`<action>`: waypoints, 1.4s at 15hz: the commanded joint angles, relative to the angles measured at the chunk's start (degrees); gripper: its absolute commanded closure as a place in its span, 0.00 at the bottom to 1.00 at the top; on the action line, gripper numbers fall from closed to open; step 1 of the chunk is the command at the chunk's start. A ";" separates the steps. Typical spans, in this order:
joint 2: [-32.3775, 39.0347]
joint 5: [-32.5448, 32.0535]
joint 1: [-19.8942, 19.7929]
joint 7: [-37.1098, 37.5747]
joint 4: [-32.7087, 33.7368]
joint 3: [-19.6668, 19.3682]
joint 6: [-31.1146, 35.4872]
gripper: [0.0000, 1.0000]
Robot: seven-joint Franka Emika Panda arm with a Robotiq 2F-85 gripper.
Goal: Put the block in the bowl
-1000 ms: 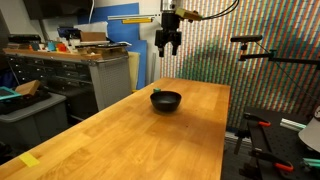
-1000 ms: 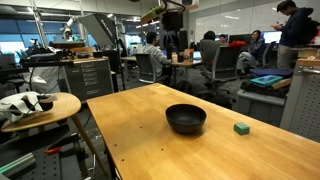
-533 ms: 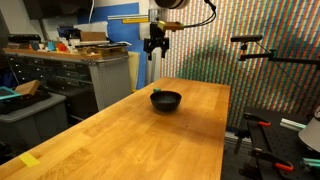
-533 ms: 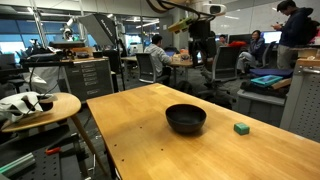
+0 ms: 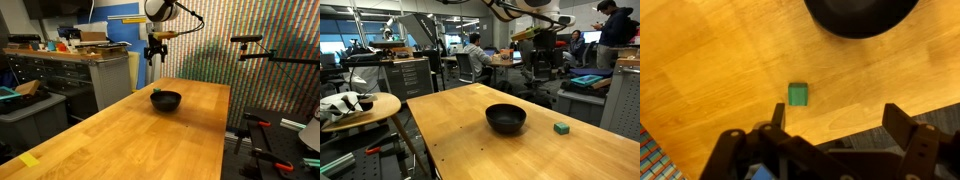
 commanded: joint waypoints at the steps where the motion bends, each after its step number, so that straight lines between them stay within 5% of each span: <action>1: 7.57 1.36 -1.72 -3.60 10.80 0.20 -4.34 0.00; 21: 22.91 5.22 -6.04 -4.69 20.58 0.65 1.86 0.00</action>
